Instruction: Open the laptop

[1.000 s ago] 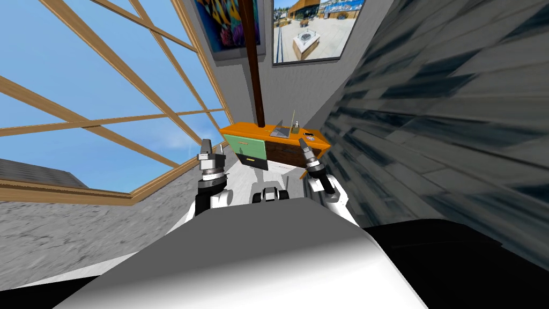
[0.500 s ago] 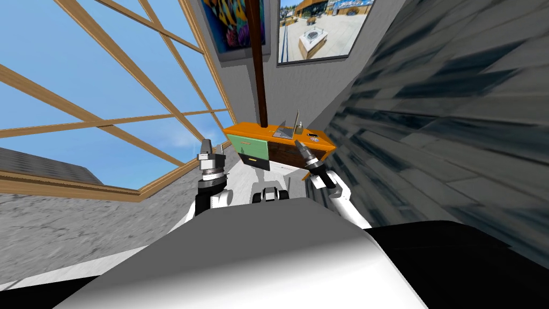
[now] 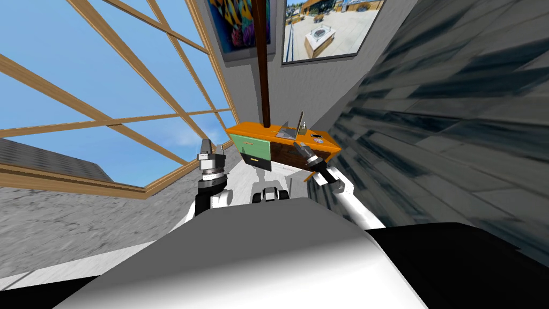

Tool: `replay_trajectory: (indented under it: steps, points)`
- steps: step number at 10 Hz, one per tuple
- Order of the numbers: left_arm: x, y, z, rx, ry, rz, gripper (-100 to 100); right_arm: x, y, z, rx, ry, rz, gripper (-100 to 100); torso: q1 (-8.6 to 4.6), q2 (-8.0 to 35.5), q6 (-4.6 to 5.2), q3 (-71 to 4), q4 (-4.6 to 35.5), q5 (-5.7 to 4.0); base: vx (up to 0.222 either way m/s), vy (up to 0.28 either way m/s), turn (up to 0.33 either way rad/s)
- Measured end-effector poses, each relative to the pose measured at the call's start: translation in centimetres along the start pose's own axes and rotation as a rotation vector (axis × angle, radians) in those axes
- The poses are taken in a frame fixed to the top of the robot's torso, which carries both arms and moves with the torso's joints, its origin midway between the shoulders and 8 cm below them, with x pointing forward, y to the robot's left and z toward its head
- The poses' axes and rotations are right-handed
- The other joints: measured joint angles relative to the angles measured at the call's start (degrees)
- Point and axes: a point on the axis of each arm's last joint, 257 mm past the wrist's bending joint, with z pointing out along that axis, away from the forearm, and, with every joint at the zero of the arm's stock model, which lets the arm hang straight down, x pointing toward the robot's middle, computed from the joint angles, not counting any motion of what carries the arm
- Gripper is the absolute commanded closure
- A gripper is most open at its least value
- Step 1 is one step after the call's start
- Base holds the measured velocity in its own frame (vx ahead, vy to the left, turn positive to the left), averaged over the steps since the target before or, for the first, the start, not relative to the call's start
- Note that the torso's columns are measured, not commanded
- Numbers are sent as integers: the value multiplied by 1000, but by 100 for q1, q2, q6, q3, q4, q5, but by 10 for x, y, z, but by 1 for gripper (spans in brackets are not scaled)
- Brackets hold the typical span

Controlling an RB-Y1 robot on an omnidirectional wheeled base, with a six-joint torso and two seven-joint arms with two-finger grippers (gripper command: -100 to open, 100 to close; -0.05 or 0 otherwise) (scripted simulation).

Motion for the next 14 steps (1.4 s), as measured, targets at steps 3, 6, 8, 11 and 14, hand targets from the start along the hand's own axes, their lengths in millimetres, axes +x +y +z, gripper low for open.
replay_trajectory:
  steps: [3, 6, 8, 11, 14]
  points:
    - [0, 0, 0, 0, 0, 0, 0, 4, -23, 5, 36, 66, -133, -100, 6, -6, -1, -4, -2, 2, 29, 37, 62]
    - [0, 0, 0, 0, 0, 0, 0, 6, -47, 7, 70, 123, -254, -100, -2, 1, 2, 1, 0, 0, 25, 31, 47]
    - [0, 0, 0, 0, 0, 0, 0, 5, -62, 10, 92, 157, -333, -100, 0, 1, 1, 0, 0, 0, 22, 24, 40]
    - [0, 0, 0, 0, 0, 0, 0, -2, -88, 11, 137, 209, -462, -100, 4, -1, 0, -1, 0, 1, 25, 33, 56]
    - [0, 0, 0, 0, 0, 0, 0, -16, -122, 16, 196, 264, -620, -100, 2, 0, 0, 0, 0, 1, 28, 32, 44]
